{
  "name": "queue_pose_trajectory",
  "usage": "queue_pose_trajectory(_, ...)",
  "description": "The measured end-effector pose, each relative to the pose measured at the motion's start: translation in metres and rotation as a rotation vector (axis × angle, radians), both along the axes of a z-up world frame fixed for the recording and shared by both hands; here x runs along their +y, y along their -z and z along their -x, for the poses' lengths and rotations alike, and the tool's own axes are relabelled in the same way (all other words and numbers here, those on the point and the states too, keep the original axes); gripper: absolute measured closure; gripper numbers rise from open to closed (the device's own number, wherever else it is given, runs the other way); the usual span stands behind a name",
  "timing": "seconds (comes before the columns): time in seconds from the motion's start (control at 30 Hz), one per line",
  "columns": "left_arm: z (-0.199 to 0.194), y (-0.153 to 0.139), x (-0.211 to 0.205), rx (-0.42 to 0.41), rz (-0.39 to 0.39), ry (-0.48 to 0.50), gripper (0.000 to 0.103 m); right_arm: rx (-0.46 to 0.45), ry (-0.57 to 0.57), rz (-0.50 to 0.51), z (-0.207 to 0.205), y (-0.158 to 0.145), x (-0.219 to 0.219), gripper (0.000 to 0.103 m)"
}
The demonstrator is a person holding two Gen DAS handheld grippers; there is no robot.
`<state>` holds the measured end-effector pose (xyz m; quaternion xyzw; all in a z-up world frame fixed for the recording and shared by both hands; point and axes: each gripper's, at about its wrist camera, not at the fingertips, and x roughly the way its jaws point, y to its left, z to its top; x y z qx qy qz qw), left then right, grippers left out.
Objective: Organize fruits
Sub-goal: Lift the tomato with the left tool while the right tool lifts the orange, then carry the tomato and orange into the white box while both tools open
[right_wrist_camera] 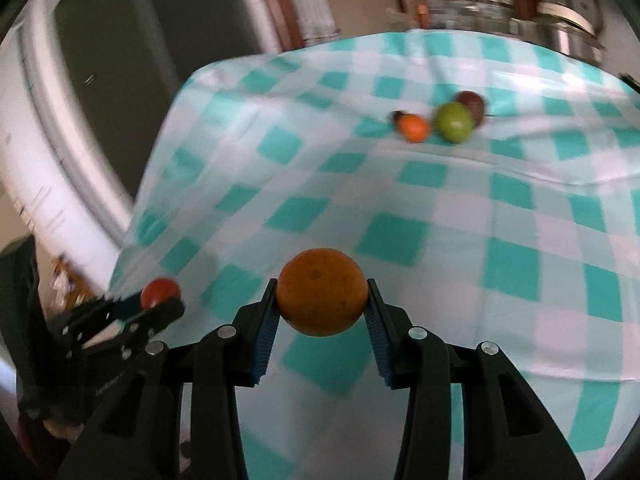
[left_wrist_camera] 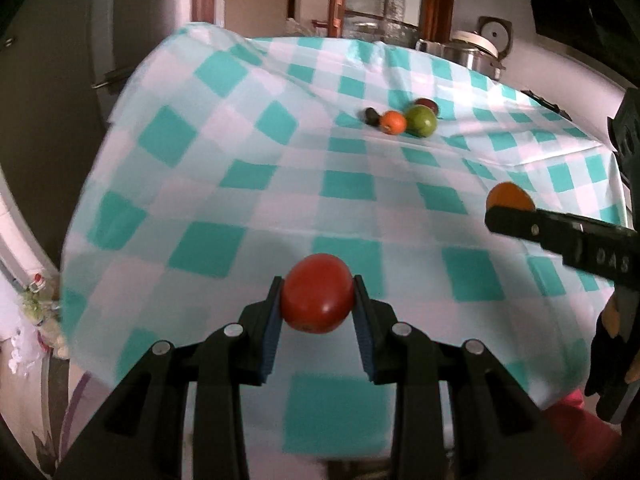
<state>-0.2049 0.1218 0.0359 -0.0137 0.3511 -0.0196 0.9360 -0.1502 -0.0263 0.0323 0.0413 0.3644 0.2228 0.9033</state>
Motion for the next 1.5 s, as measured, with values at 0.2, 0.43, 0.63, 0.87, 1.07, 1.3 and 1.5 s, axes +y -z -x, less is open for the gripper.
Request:
queue_pose_trajectory(0.2,0.051,-0.005,0.050,-0.033,-0.011,-0.072,0.069,-0.025,-0.217,0.074,0.035,0.000,0.072,0.061)
queue_pose_trajectory(0.43,0.104,0.013,0.109,0.008,-0.022,-0.182,0.069,-0.043,-0.510,0.168,0.085,0.011,0.155,0.061)
queue_pose_trajectory(0.63,0.119,0.061,0.147,0.138,-0.046,-0.250,0.069,-0.014,-0.768,0.295,0.128,0.044,0.217,0.061)
queue_pose_trajectory(0.87,0.108,0.117,0.180,0.304,-0.056,-0.264,0.069,0.052,-0.960,0.596,0.157,0.127,0.279,0.061)
queue_pose_trajectory(1.07,0.088,0.175,0.198,0.502,-0.096,-0.223,0.069,0.081,-1.035,0.780,0.169,0.185,0.307,0.061)
queue_pose_trajectory(1.3,0.071,0.211,0.202,0.617,-0.111,-0.169,0.069,0.089,-1.066,0.870,0.174,0.212,0.330,0.061)
queue_pose_trajectory(1.5,0.074,0.213,0.212,0.622,-0.063,-0.171,0.068,0.109,-1.073,0.882,0.176,0.225,0.336,0.061)
